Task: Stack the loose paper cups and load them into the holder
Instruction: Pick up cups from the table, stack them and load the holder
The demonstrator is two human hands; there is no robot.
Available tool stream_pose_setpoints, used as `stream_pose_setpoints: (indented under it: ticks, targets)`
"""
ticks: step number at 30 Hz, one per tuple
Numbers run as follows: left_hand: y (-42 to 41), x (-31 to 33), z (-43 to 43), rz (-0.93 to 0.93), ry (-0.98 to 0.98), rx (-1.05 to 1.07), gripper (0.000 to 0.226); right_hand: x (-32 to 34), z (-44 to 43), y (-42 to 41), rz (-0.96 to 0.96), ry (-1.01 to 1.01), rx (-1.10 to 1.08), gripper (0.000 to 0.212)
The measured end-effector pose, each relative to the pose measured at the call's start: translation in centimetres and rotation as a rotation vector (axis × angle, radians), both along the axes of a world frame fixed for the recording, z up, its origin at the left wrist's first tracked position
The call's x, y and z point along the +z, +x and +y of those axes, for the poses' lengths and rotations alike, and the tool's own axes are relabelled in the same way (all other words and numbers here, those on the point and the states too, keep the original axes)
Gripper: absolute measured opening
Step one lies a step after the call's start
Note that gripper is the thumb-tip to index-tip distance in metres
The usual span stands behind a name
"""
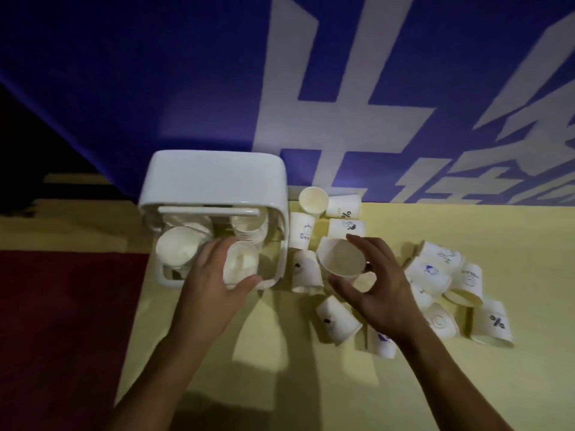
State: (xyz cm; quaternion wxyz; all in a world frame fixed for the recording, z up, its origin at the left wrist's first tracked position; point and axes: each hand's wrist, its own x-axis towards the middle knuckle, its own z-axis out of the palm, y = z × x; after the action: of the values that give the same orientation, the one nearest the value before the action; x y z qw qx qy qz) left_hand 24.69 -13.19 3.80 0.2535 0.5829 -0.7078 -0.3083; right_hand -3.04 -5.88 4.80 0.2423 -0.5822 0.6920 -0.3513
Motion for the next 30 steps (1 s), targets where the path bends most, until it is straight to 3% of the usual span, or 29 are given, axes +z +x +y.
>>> stream_pose_setpoints:
  ticks: [8, 17, 23, 30]
  targets:
    - [0.6, -5.1, -1.5, -0.074, -0.015, -0.121, 0.077, -1.3, -0.6, 5.3, -0.054, -0.025, -0.081, 0.070]
    - [-1.3, -6.8, -2.6, -0.079, -0.070, -0.076, 0.074, -2.5, -0.8, 5.5, -0.067, -0.002, -0.090, 0.068]
    - [-1.4, -8.5, -2.1, -0.029, 0.094, -0.013, 0.072, -3.3, -1.1, 5.8, -0.094, 0.013, -0.058, 0.067]
    - [-0.9, -9.0, -2.2, -0.019, 0.094, -0.002, 0.071, -4.3, -2.0, 6.7, -0.122, 0.003, -0.042, 0.069]
